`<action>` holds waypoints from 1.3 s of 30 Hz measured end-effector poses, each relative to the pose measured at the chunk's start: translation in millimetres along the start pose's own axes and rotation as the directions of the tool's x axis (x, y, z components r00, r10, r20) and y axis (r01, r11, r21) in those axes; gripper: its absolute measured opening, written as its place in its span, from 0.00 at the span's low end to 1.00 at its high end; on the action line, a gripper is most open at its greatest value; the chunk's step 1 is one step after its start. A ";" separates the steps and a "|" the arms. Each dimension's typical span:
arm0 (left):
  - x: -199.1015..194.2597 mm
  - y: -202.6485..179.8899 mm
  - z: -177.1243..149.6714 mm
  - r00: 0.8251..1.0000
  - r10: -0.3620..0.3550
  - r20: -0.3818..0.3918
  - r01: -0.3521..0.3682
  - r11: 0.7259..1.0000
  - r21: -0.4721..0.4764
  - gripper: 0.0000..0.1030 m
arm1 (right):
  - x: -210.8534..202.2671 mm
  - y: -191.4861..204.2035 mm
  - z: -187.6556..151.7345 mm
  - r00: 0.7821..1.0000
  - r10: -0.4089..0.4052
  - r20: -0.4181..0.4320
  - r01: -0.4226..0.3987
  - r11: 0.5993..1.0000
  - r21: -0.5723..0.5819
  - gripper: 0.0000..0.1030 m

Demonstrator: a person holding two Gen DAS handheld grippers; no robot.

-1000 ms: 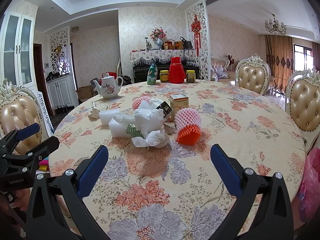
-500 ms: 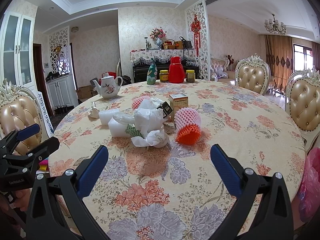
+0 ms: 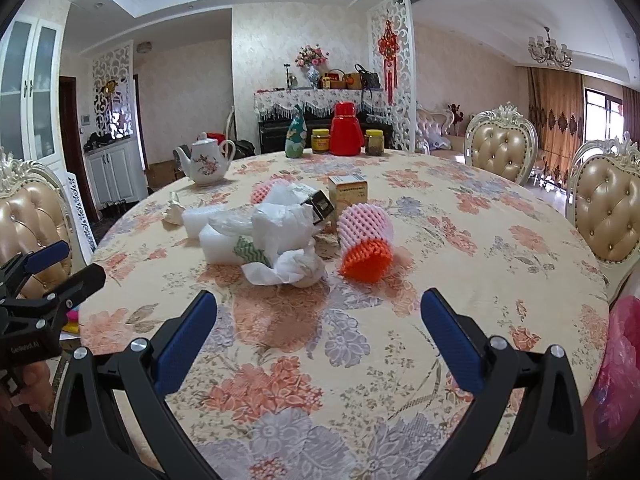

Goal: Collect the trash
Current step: 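Grasp the white plastic bag with the right tool while the left tool grasps a tissue wrapper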

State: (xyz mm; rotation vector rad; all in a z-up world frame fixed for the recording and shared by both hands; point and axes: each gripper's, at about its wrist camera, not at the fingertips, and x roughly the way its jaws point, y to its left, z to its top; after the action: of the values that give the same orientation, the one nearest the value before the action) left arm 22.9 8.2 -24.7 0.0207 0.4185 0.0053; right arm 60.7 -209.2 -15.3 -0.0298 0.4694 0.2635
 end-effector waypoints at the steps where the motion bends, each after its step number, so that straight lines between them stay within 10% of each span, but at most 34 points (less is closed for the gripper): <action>1: 5.5 2.4 1.0 1.000 0.000 -0.013 0.000 1.000 0.000 0.94 | 4.7 -2.2 0.4 1.000 -0.003 -0.010 0.003 1.000 0.001 0.96; 17: 80.2 83.6 21.8 0.990 0.087 -0.108 -0.100 0.987 -0.126 0.94 | 95.9 -2.2 37.6 0.991 0.060 -0.117 -0.058 0.998 0.020 0.96; 27: 142.3 151.1 42.0 0.955 0.200 -0.220 -0.228 0.967 -0.112 0.94 | 187.1 28.3 67.4 0.964 0.145 -0.224 -0.144 0.989 0.020 0.96; 34: 201.9 178.1 58.3 0.932 0.210 -0.295 -0.252 0.961 -0.113 0.94 | 218.5 34.7 66.3 0.950 0.172 -0.261 -0.170 0.985 0.028 0.42; 39: 252.3 190.6 70.2 0.922 0.204 -0.329 -0.261 0.955 -0.140 0.94 | 213.5 24.2 69.2 0.962 0.174 -0.212 -0.165 0.985 0.056 0.33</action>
State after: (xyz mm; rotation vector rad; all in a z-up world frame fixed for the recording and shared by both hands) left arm 281.8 199.8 -59.0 -0.1123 0.7295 0.2863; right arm 268.4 -127.5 -49.1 0.0196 0.6949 0.4223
